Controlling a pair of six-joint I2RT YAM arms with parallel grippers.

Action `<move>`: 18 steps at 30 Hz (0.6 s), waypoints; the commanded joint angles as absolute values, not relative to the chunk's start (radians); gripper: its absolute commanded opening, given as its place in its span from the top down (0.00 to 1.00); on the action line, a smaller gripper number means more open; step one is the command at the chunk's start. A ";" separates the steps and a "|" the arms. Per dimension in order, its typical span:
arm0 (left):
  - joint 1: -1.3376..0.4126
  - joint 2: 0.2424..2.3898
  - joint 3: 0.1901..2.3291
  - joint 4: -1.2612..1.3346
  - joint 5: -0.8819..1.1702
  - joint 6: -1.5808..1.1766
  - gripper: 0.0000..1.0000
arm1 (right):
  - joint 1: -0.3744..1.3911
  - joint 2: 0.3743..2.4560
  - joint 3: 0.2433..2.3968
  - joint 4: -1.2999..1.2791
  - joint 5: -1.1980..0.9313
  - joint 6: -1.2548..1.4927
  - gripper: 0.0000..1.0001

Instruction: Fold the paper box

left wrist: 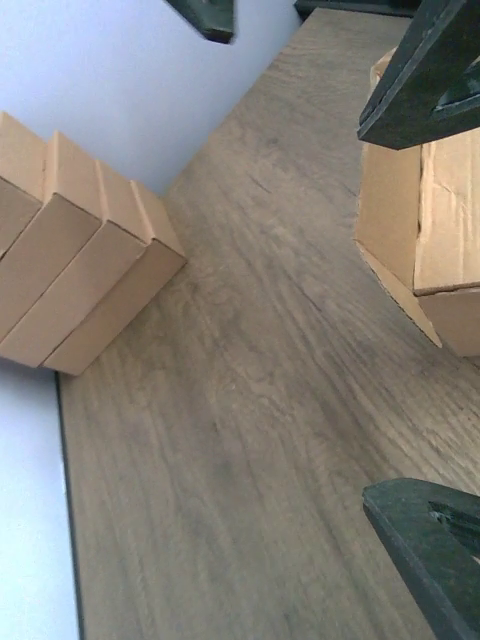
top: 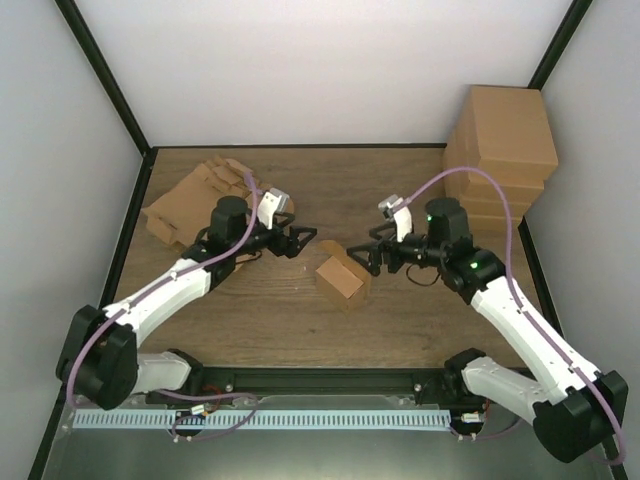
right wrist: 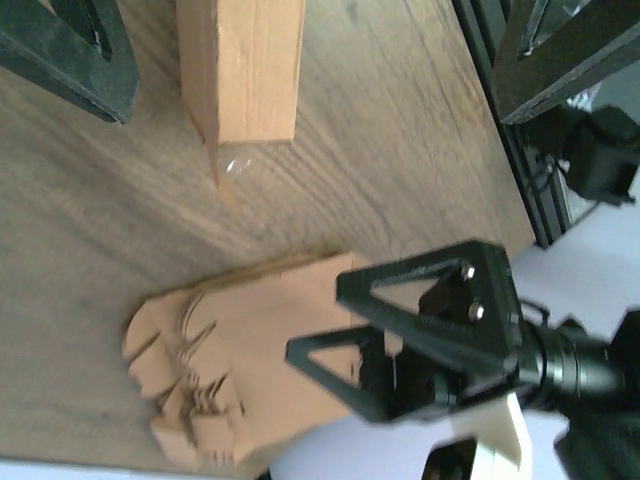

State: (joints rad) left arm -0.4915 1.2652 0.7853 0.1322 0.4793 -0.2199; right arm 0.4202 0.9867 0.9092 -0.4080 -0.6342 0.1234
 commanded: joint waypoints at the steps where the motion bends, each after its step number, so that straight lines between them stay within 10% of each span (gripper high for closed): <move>1: -0.501 1.324 0.794 0.201 0.580 -0.117 0.10 | 0.504 0.958 0.845 -0.454 -0.495 0.113 0.00; 18: -0.538 1.543 0.883 0.161 0.630 0.007 0.14 | 0.687 0.972 0.686 -0.361 -0.124 0.254 0.00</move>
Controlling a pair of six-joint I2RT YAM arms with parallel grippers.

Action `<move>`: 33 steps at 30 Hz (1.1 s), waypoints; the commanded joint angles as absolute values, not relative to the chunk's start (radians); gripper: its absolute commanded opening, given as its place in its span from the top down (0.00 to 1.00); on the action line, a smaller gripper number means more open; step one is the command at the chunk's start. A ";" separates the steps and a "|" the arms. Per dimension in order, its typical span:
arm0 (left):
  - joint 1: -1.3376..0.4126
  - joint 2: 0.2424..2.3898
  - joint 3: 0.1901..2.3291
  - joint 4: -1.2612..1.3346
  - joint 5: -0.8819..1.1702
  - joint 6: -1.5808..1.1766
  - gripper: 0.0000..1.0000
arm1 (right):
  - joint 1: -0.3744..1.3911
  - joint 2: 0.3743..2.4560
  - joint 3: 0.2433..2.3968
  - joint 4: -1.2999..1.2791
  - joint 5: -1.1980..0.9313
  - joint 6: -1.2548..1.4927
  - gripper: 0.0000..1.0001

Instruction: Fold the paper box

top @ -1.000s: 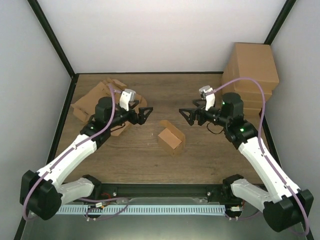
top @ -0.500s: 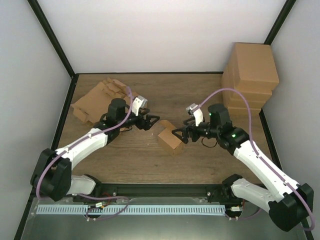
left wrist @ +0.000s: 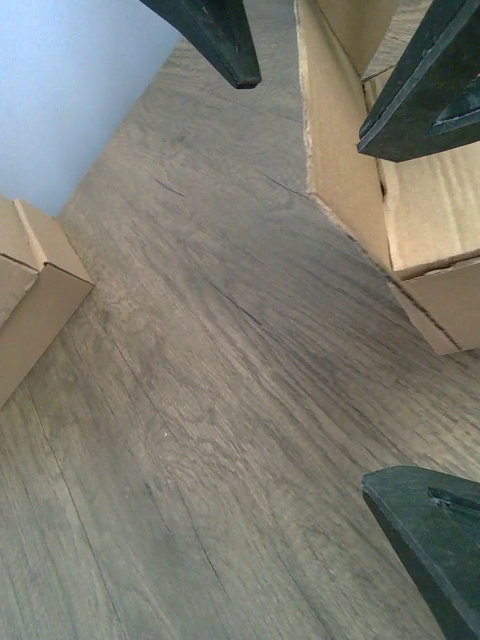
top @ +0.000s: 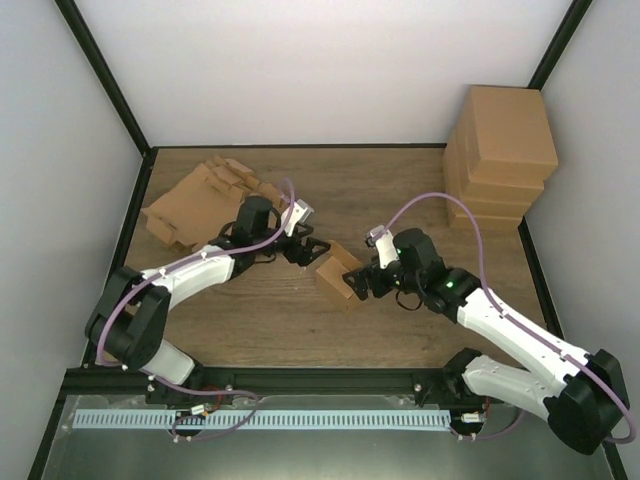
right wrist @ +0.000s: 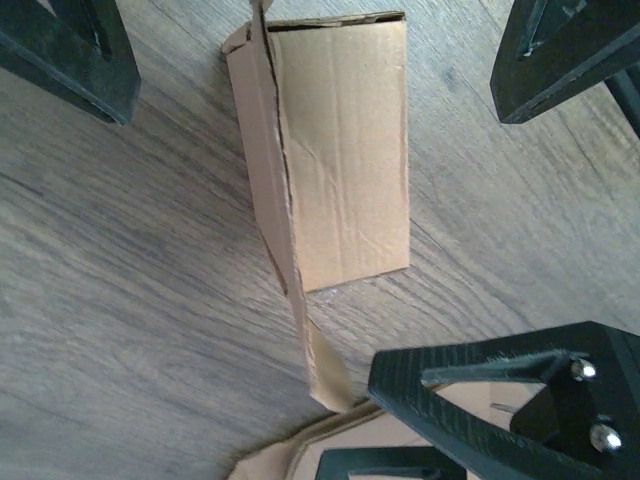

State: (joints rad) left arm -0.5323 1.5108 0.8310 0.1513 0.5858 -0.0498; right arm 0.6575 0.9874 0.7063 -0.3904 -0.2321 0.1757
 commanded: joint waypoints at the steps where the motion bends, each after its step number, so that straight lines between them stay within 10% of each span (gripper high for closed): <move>1: -0.540 1.554 0.891 0.150 0.643 0.013 0.15 | 0.694 0.963 0.675 -0.357 -0.107 0.270 0.00; 33: -0.710 1.518 0.995 -0.167 0.248 -0.120 0.90 | 0.738 0.921 0.569 -0.376 -0.038 0.517 0.00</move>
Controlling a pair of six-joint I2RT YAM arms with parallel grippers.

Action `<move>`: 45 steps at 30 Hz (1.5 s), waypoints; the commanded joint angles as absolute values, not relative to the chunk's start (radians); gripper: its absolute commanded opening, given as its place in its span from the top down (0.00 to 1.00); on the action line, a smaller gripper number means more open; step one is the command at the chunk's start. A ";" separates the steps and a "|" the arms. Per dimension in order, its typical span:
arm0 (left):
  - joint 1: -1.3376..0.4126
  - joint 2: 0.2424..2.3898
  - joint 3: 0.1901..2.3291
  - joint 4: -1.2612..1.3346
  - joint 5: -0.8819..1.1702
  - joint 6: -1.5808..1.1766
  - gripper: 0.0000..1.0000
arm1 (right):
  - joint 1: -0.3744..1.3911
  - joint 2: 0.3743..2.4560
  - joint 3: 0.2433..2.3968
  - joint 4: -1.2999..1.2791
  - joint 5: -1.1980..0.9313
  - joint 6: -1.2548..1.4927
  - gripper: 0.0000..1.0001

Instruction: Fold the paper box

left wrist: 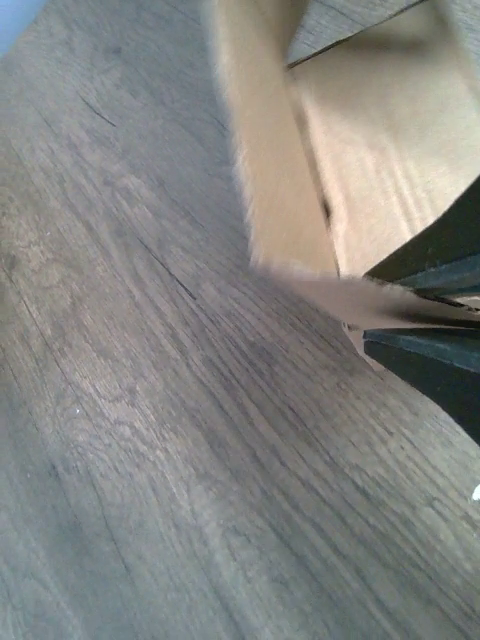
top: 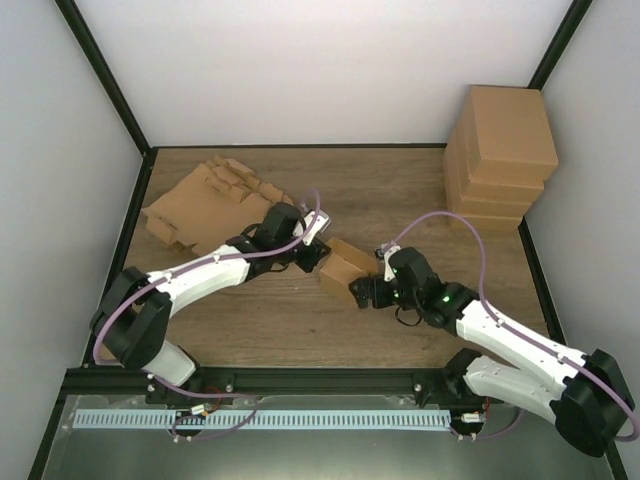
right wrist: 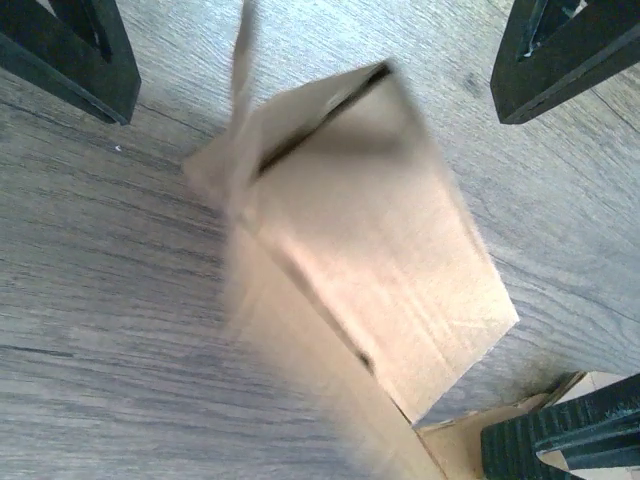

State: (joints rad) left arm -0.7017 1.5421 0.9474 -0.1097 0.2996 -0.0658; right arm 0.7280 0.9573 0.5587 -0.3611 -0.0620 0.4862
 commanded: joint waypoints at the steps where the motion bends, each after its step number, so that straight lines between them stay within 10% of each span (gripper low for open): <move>1: -0.711 1.519 1.005 -0.185 0.246 -0.134 0.93 | 0.738 0.922 0.569 -0.379 -0.041 0.519 0.00; 17: -0.806 1.533 1.008 -0.227 0.114 -0.273 0.96 | 0.734 0.926 0.551 -0.296 0.141 0.645 0.01; 25: -0.819 1.539 1.011 -0.223 0.095 -0.343 0.93 | 0.727 0.988 0.551 -0.240 0.074 0.683 0.35; 45: -0.913 1.590 1.034 -0.245 -0.095 -0.525 0.96 | 0.728 1.011 0.514 -0.172 0.014 0.736 0.54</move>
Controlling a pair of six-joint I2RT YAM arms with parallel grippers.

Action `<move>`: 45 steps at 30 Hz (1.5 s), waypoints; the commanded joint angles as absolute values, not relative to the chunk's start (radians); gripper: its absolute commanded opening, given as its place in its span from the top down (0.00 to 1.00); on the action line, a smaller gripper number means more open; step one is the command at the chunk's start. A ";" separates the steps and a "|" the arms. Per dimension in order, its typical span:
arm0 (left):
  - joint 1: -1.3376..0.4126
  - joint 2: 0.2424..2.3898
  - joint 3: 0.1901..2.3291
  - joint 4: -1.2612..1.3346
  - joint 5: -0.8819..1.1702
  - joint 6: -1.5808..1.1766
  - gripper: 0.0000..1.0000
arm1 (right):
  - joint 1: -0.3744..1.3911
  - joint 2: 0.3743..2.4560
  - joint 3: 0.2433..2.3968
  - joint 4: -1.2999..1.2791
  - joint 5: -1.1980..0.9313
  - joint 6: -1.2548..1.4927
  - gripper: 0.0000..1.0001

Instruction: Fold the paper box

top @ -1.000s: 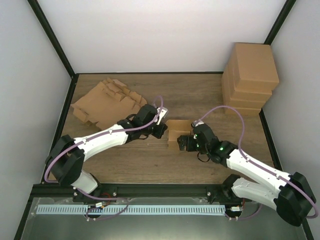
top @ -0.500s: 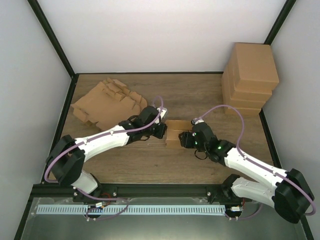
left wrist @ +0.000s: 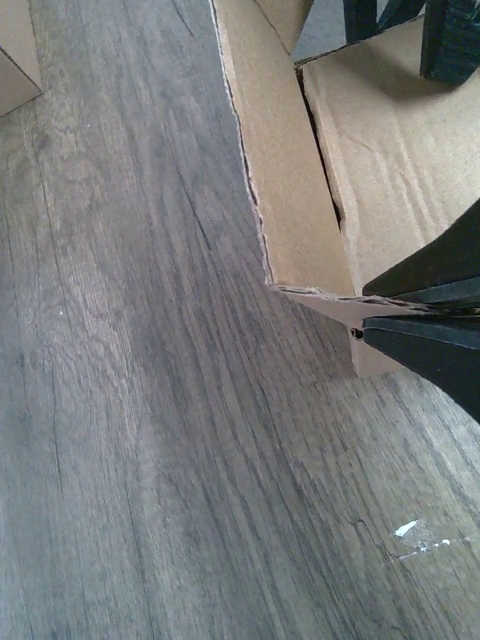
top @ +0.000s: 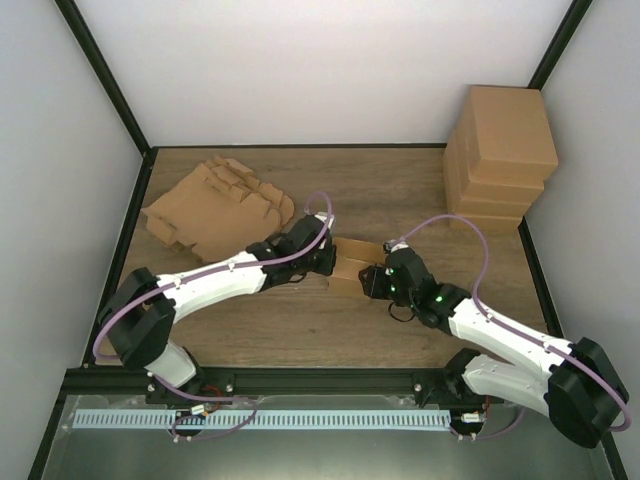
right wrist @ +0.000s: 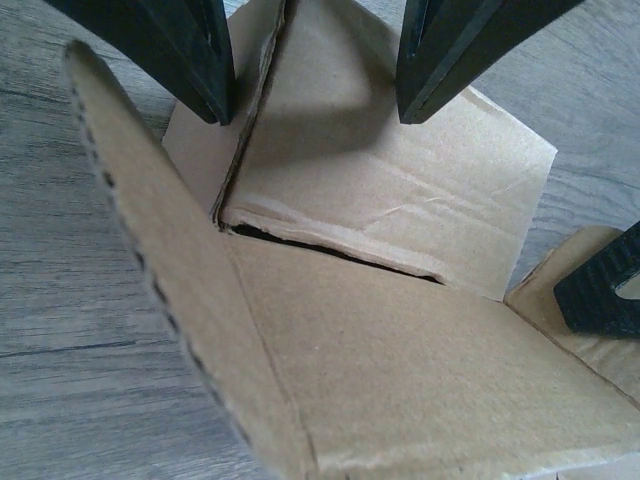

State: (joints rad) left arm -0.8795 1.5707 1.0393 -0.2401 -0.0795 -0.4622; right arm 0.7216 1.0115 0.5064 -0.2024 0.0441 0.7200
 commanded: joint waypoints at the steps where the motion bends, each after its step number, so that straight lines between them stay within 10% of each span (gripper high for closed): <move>1: -0.915 1.584 1.025 -0.240 -0.103 -0.535 0.96 | 0.729 1.011 0.515 -0.172 0.015 0.736 0.54; 32: -1.086 1.551 0.848 -0.112 -0.385 -0.753 0.95 | 0.735 1.008 0.519 -0.183 0.019 0.747 0.57; 45: -1.090 1.443 0.951 -0.281 -0.382 -0.719 0.48 | 0.735 0.985 0.536 -0.226 0.063 0.731 0.56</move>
